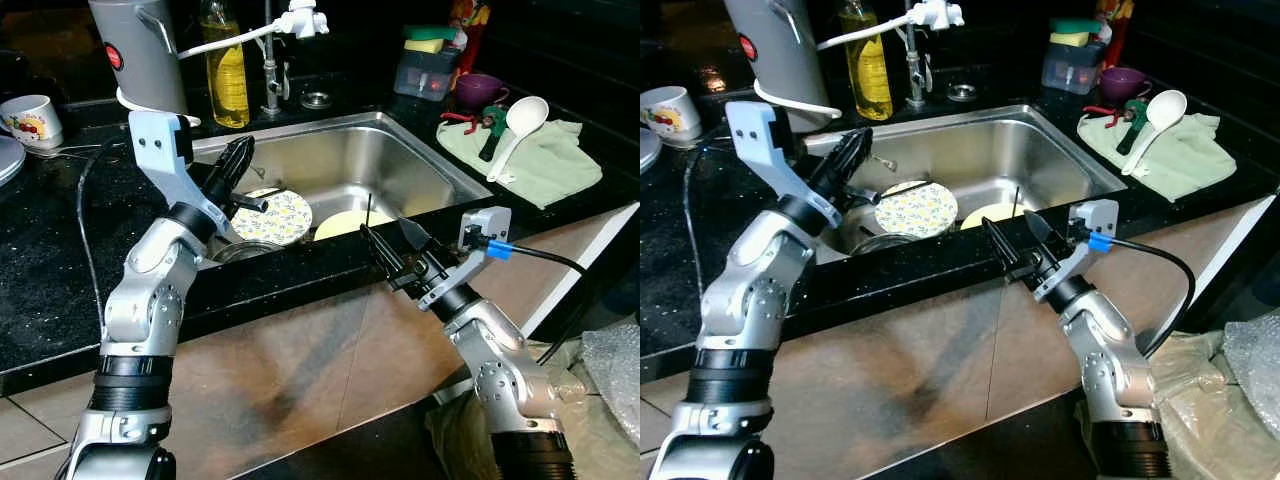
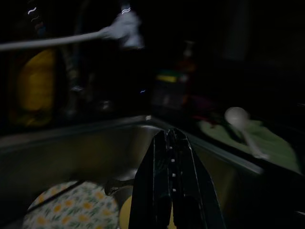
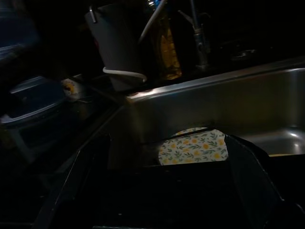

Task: Kitchen organization

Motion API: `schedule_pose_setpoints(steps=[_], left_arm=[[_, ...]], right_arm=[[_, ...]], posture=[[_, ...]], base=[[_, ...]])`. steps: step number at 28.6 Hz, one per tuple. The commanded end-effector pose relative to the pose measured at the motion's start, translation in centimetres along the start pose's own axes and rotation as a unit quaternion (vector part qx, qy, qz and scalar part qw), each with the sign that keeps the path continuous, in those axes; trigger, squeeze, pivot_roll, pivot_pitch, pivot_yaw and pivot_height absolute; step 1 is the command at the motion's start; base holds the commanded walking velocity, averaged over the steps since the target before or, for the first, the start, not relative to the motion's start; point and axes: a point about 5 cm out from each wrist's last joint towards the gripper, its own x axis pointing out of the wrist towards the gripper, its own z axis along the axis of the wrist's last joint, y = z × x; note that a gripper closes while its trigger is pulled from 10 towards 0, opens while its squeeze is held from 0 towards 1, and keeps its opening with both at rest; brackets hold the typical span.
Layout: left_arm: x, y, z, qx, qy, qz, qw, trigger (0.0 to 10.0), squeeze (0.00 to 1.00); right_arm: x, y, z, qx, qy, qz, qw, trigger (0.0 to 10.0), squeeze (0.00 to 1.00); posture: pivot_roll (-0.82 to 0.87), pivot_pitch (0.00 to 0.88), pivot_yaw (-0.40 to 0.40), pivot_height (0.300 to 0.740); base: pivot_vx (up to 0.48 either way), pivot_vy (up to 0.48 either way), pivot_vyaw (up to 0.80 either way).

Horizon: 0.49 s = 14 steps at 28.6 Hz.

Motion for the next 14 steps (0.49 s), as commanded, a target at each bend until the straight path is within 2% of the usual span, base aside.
schedule_pose_setpoints(steps=[1,4,5,9,14], left_arm=[[-0.1,1.2,-0.8,-0.010,0.016,0.020,1.000,10.0,0.00],[0.0,2.1,-2.4,-0.018,0.057,0.044,0.997,10.0,0.00],[-0.1,2.4,-3.2,-0.035,0.070,0.055,0.995,10.0,0.00],[-0.3,2.9,-4.4,-0.068,0.082,0.071,0.992,10.0,0.00],[-0.1,2.7,-4.8,-0.083,0.080,0.061,0.991,10.0,0.00]], right_arm=[[-0.1,0.1,0.2,-0.008,0.002,0.003,1.000,10.0,0.00],[-0.2,0.3,0.2,-0.011,0.005,0.007,1.000,10.0,0.00],[-0.3,0.5,0.2,-0.013,0.008,0.015,1.000,10.0,0.00],[-0.4,1.0,0.1,-0.019,0.013,0.031,0.999,10.0,0.00],[-0.4,1.5,0.3,-0.015,0.010,0.053,0.998,10.0,0.00]], posture=[[0.00,0.000,-0.021,0.740],[-0.01,0.000,-0.018,0.740],[-0.01,0.000,-0.017,0.740],[-0.01,0.000,-0.017,0.740],[-0.01,0.000,-0.016,0.740]], base=[[0.000,0.000,0.00],[0.000,0.000,0.00],[0.000,0.000,0.00],[0.000,0.000,0.00],[0.000,0.000,0.00]])
